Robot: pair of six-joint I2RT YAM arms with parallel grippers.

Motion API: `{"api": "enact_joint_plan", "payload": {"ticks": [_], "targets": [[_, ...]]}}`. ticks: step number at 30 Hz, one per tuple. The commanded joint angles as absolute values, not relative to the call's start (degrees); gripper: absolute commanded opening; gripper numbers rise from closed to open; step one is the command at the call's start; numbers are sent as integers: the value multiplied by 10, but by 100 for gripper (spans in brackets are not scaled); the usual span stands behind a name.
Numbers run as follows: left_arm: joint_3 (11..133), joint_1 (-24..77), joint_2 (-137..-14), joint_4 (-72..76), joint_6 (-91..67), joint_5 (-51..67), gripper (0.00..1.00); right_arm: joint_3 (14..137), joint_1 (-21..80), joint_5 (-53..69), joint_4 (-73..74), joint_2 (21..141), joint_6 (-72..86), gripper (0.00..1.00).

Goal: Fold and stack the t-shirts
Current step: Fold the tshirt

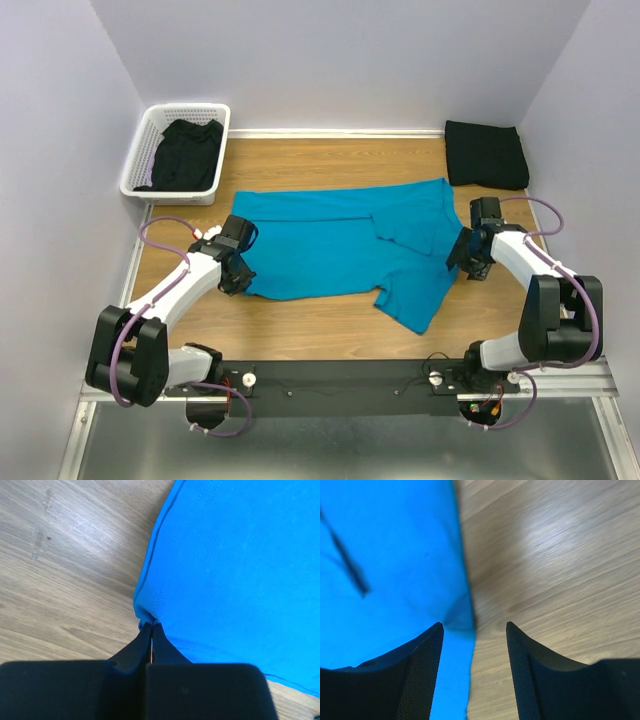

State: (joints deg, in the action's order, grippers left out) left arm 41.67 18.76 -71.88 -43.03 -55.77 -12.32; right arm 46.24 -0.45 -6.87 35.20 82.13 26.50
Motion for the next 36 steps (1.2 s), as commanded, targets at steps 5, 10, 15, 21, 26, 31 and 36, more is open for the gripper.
{"api": "enact_joint_plan", "payload": {"ticks": [5,10,15,21,26,31,36], "targets": [[410,188,-710,-418,-559,-115,0,435,-31,-47,295,841,279,57],[411,188,-708,-421,-560,-120,0,418,-33,-31,287,839,284,56],[410,187,-708,-420,-560,-121,0,403,-34,-19,281,826,288,55],[410,186,-708,-417,-561,-119,0,397,-35,18,275,824,293,53],[409,186,-705,-418,-560,-120,0,396,-35,35,275,824,294,52],[409,185,-703,-418,-560,-120,0,394,-35,32,277,824,295,45],[410,184,-701,-421,-558,-125,0,388,-35,14,279,811,291,11]]}}
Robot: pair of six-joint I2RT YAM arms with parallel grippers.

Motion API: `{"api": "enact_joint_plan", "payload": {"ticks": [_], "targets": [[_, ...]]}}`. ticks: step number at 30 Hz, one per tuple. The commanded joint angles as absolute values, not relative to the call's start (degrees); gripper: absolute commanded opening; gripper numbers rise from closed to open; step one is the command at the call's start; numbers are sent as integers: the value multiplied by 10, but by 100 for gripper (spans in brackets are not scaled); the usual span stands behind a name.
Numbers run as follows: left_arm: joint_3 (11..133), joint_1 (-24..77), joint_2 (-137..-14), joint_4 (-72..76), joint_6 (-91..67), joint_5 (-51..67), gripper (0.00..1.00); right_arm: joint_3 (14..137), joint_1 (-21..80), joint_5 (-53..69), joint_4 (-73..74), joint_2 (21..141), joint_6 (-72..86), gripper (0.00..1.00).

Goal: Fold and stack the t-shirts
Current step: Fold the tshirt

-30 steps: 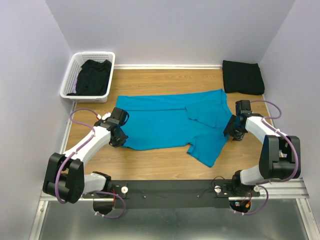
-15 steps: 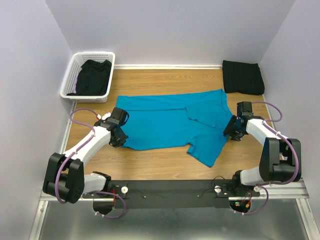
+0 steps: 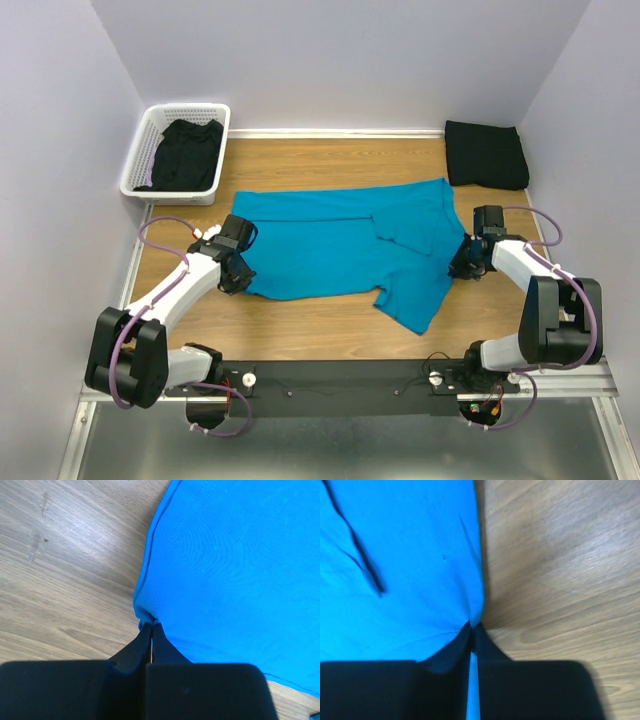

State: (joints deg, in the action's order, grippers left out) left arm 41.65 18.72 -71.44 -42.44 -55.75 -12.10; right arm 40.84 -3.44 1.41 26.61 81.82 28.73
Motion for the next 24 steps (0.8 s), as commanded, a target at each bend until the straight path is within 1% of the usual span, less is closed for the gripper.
{"api": "enact_joint_plan", "payload": {"ticks": [1,2,6,12,17,24], "targets": [[410,182,-700,-424,-557,-126,0,386,-35,11,279,806,290,4],[410,180,-697,-425,-557,-127,0,386,-35,4,284,797,287,0],[416,162,-682,-427,-549,-137,0,395,-37,6,292,779,289,1],[452,96,-696,-407,-498,-134,0,467,-38,15,301,789,287,0],[502,74,-772,-367,-458,-119,0,537,-38,18,302,847,278,0],[585,69,-886,-341,-423,-119,0,599,-39,24,301,920,267,1]]}}
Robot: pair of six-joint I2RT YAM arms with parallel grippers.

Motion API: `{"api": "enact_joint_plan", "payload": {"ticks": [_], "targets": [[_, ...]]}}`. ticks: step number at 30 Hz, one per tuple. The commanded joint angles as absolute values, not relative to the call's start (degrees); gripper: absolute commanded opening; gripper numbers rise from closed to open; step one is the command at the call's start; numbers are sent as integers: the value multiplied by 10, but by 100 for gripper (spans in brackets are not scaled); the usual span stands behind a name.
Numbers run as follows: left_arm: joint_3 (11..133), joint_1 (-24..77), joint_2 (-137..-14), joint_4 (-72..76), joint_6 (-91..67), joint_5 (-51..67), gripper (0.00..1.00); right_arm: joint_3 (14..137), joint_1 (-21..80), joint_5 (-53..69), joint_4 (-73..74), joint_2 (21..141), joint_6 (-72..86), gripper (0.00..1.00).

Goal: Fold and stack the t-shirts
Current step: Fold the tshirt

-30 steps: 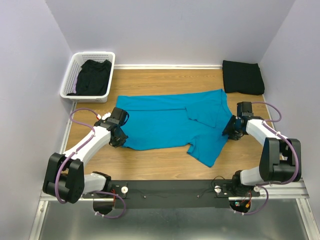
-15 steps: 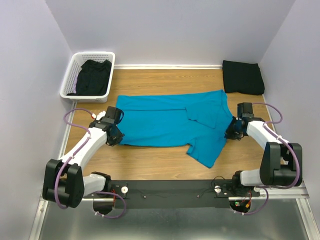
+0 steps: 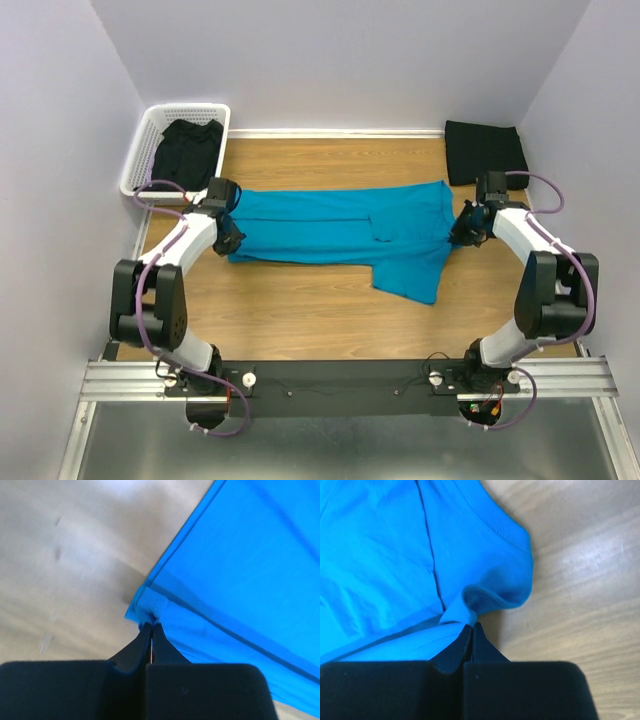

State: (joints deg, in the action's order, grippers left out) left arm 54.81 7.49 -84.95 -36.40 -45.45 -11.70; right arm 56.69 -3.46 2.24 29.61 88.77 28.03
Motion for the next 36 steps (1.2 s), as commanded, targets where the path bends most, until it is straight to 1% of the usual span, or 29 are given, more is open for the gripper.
{"api": "enact_joint_plan", "payload": {"ticks": [1,7,14,24,36], "targets": [[601,69,-908,-338,-419,-120,0,606,-39,21,301,925,265,1],[653,69,-959,-341,-403,-148,0,644,-40,17,302,960,260,0],[678,69,-979,-333,-374,-192,0,650,-47,10,301,978,253,1],[701,93,-1005,-294,-326,-190,0,650,-62,4,301,984,249,1],[723,124,-1047,-287,-319,-219,0,644,-68,-13,301,983,247,1]]}}
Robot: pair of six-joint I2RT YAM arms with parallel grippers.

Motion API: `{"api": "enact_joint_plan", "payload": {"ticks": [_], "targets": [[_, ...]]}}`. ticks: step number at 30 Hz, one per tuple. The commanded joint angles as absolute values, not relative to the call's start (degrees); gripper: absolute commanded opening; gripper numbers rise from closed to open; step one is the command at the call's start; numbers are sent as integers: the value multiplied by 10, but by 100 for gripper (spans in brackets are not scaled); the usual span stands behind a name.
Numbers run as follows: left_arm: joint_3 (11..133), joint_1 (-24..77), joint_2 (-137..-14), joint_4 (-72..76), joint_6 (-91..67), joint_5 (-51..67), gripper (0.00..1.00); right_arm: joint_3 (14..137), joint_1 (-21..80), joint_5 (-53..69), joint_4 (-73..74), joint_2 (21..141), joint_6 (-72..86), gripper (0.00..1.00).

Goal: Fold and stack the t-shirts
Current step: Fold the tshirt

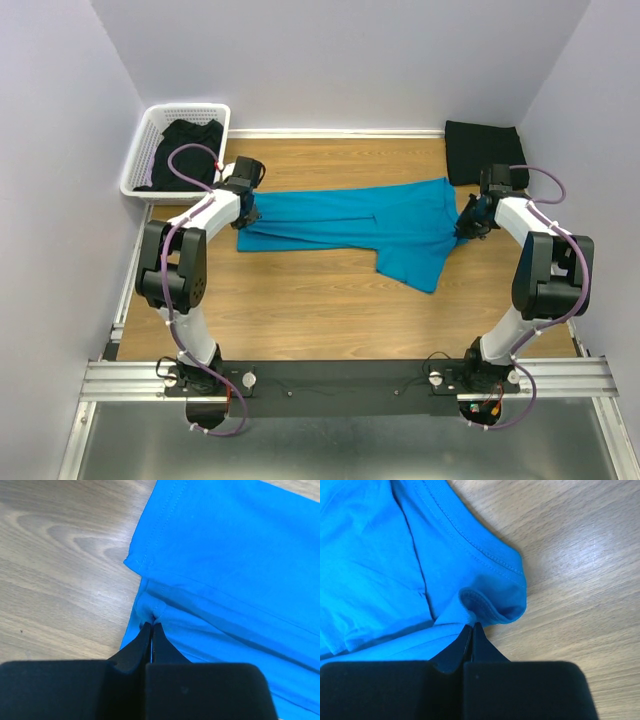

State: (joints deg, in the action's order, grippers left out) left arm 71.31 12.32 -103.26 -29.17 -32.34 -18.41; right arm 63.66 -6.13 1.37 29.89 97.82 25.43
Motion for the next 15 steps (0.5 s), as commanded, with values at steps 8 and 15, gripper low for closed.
{"api": "enact_joint_plan", "payload": {"ticks": [8,15], "targets": [[710,120,-1068,-301,-367,-235,1,648,-69,-20,298,989,246,2],[710,112,-1042,-294,-387,-212,46,656,-68,-16,294,984,233,17]]}}
